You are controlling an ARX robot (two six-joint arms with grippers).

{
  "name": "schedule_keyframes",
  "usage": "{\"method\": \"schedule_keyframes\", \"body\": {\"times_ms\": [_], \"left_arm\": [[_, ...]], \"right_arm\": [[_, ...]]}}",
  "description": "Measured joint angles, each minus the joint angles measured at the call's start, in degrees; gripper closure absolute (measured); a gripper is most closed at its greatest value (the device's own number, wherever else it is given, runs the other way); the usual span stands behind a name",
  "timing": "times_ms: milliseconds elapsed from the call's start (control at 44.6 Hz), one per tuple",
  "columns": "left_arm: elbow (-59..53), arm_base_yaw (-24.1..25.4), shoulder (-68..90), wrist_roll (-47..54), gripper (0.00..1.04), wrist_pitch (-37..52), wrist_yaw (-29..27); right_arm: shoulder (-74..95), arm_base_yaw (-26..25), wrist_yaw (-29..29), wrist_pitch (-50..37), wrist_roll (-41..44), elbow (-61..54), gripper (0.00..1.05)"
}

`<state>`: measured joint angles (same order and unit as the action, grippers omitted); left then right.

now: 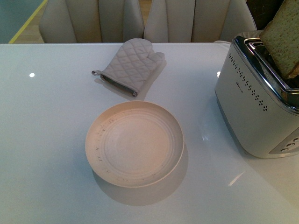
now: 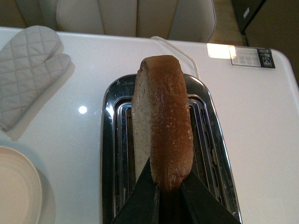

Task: Put bread into toaster

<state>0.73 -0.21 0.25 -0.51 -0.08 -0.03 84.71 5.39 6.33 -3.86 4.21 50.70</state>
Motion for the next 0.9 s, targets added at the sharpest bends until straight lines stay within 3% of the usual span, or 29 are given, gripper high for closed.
{"method": "schedule_keyframes", "body": {"times_ms": [583,852,896], "left_arm": [[0.0,0.0,0.0,0.0,0.07,0.0,0.0],[0.0,0.0,0.0,0.0,0.07,0.0,0.0],[0.0,0.0,0.0,0.0,0.07,0.0,0.0]], "right_arm": [[0.4,-0.5,0.6,4.6,0.4,-1.2,1.02],[4.5,0.1,1.2,2.3,0.3,-2.7,1.02],[4.9,0.3,1.2,1.5,0.1,-3.6,0.94]]}}
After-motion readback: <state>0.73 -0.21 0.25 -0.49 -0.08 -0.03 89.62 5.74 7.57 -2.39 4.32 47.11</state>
